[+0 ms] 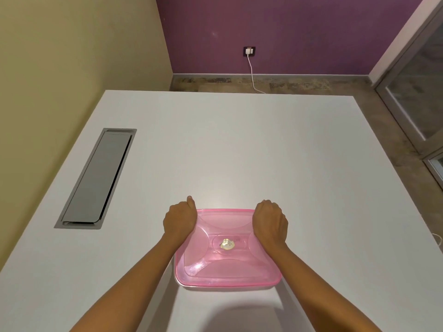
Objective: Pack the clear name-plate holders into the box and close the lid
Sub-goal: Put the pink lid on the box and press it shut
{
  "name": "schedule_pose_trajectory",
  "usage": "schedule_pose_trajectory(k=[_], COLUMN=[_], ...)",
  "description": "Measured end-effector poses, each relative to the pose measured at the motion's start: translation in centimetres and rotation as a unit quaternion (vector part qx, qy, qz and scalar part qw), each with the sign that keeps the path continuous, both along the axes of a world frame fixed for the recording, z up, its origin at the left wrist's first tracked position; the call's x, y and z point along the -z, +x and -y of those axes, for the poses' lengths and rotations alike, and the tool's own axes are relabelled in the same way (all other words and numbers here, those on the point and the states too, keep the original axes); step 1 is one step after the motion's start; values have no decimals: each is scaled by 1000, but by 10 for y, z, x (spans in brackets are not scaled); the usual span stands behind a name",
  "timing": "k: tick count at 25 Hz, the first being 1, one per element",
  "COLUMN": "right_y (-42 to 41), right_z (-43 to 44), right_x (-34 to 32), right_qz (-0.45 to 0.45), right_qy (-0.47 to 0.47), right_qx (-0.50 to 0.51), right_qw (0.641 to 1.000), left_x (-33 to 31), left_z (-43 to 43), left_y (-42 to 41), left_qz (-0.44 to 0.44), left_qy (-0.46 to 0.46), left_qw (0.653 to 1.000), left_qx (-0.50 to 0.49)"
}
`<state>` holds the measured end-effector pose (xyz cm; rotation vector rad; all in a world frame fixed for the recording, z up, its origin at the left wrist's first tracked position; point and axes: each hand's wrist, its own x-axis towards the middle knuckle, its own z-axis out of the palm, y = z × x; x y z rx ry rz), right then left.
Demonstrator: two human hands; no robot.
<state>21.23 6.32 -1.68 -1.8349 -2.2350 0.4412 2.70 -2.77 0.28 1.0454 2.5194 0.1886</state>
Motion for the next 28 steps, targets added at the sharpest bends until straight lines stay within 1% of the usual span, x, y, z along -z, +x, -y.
schedule_pose_trajectory(k=[2, 3, 6, 9, 10, 11, 12, 13, 16, 17, 20, 22, 24, 27, 28], right_y=[0, -1, -2, -1, -1, -1, -1, -2, -3, -4, -4, -4, -3, -4, -4], right_z=[0, 0, -1, -1, -1, -1, -1, -1, 2, 3, 4, 3, 3, 3, 3], right_x=[1, 1, 1, 2, 2, 2, 2, 2, 0, -1, -1, -1, 0, 0, 0], right_qz=[-8, -14, -16, -15, -15, -17, -20, -24, -31, -33, -19, -16, -14, -19, -21], right_qy=[-1, -4, -2, -8, -9, -8, -7, -4, 5, 9, 13, 9, 10, 19, 20], right_qx=[3, 7, 6, 12, 17, 21, 22, 22, 30, 29, 20, 22, 19, 20, 21], right_qw=[1000, 1000, 1000, 1000, 1000, 1000, 1000, 999, 999, 999, 1000, 1000, 1000, 999, 999], left_x=[3, 2, 0, 4, 5, 4, 2, 1, -2, -3, 2, 5, 4, 1, 0], left_z=[0, 1, 0, 0, 3, 5, 6, 6, 3, 3, 2, 4, 10, 10, 10], left_y=[-1, -1, 0, -1, -1, 0, 1, 2, 8, 10, 10, 8, 6, 6, 6], left_qz=[11, 22, 45, 96, 104, 109, 91, 87, 57, 60, 90, 77, 55, 86, 77], left_qy=[-10, 3, 0, 35, 59, 100, 110, 103, 19, 12, 74, 91, 53, 38, 35], left_qw=[1000, 999, 998, 991, 990, 984, 985, 983, 978, 972, 955, 966, 983, 978, 982], left_qx=[-10, -24, -42, -88, -81, -96, -100, -129, -202, -226, -272, -230, -166, -185, -167])
